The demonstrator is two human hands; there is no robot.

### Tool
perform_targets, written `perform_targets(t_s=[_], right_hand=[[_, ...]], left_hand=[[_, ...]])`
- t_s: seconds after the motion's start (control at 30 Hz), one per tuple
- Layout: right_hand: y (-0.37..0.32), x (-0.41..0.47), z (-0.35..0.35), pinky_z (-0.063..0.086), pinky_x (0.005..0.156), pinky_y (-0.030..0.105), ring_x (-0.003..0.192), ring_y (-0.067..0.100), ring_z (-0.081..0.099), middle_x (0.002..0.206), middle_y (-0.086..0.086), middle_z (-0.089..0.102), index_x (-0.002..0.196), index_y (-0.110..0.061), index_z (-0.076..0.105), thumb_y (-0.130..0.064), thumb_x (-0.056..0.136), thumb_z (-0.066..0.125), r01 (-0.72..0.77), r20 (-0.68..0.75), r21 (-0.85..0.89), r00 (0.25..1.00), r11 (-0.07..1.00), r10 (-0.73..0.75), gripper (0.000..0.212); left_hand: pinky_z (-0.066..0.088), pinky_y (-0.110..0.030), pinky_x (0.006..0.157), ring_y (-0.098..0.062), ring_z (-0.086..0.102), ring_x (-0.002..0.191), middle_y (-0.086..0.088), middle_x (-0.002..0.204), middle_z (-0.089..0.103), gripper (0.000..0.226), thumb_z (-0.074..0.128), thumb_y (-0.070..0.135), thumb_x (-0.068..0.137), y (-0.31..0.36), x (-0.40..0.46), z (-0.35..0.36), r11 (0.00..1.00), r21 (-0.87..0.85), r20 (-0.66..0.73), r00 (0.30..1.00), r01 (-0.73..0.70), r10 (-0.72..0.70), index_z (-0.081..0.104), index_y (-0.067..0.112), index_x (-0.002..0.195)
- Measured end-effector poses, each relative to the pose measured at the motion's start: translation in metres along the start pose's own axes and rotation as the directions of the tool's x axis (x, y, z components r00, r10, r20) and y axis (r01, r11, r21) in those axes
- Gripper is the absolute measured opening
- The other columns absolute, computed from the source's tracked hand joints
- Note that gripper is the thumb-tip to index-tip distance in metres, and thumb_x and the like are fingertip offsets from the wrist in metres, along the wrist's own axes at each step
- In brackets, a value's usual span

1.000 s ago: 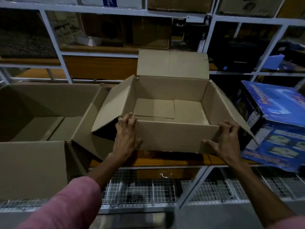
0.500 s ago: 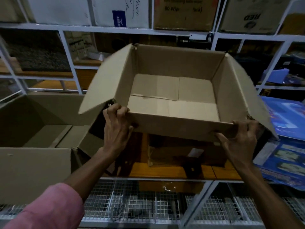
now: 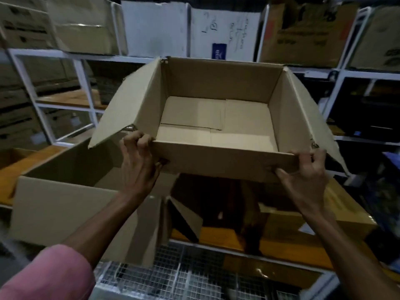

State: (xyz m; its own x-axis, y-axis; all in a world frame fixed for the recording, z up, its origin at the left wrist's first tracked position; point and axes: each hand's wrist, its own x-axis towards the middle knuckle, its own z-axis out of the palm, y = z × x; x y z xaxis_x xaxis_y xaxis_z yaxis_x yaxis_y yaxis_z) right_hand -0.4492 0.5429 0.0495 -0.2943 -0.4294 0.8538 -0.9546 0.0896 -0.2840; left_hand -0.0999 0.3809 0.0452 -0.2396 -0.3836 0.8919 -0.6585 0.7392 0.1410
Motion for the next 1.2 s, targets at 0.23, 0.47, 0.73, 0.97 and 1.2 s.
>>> perform_targets(t_s=[0.23, 0.47, 0.73, 0.97, 1.2], right_hand=[[-0.141, -0.005, 0.080, 0.055, 0.074, 0.049, 0.096, 0.042, 0.055, 0.111, 0.022, 0.047, 0.111, -0.007, 0.056, -0.018, 0.064, 0.092, 0.021, 0.039, 0.055, 0.999, 0.998, -0.023, 0.060], [-0.248, -0.010, 0.149, 0.055, 0.076, 0.050, 0.099, 0.038, 0.054, 0.112, 0.018, 0.048, 0.109, -0.013, 0.055, -0.039, 0.064, 0.092, 0.002, 0.158, 0.027, 0.987, 1.000, -0.006, 0.064], [-0.289, -0.016, 0.196, 0.051, 0.072, 0.046, 0.093, 0.032, 0.053, 0.104, 0.011, 0.047, 0.106, -0.012, 0.059, -0.056, 0.062, 0.087, -0.065, 0.354, -0.020, 0.933, 0.998, 0.068, 0.068], [-0.292, -0.018, 0.214, 0.049, 0.074, 0.041, 0.096, 0.028, 0.052, 0.108, 0.010, 0.049, 0.110, -0.013, 0.059, -0.054, 0.063, 0.087, -0.183, 0.384, -0.059, 0.903, 0.981, 0.192, 0.068], [-0.299, -0.015, 0.235, 0.043, 0.075, 0.035, 0.096, 0.022, 0.046, 0.110, 0.009, 0.048, 0.109, -0.014, 0.060, -0.049, 0.062, 0.089, -0.246, 0.453, -0.048, 0.858, 0.968, 0.241, 0.066]], left_hand=[[0.055, -0.050, 0.071, -0.047, 0.040, 0.120, -0.016, 0.132, 0.029, 0.086, 0.088, 0.007, 0.064, -0.149, -0.003, -0.074, 0.997, 0.068, 0.040, 0.998, 0.039, -0.042, 0.032, 0.014, 0.129], [0.053, -0.054, 0.078, -0.048, 0.039, 0.120, -0.022, 0.131, 0.032, 0.085, 0.091, 0.011, 0.066, -0.266, -0.019, -0.112, 0.992, 0.094, 0.116, 0.989, 0.082, -0.092, 0.034, 0.013, 0.129], [0.050, -0.058, 0.078, -0.048, 0.044, 0.112, -0.025, 0.132, 0.035, 0.094, 0.095, 0.016, 0.058, -0.336, -0.023, -0.110, 0.982, 0.162, 0.304, 0.942, 0.098, -0.144, 0.035, 0.012, 0.131], [0.051, -0.056, 0.091, -0.045, 0.044, 0.118, -0.017, 0.137, 0.029, 0.095, 0.095, 0.019, 0.060, -0.348, -0.007, -0.086, 0.973, 0.089, 0.338, 0.912, 0.214, -0.232, 0.035, 0.017, 0.133], [0.042, -0.048, 0.110, -0.038, 0.031, 0.138, -0.016, 0.153, 0.012, 0.099, 0.091, 0.026, 0.070, -0.345, -0.028, -0.060, 0.822, -0.064, 0.219, 0.811, 0.566, -0.542, 0.027, 0.016, 0.144]])
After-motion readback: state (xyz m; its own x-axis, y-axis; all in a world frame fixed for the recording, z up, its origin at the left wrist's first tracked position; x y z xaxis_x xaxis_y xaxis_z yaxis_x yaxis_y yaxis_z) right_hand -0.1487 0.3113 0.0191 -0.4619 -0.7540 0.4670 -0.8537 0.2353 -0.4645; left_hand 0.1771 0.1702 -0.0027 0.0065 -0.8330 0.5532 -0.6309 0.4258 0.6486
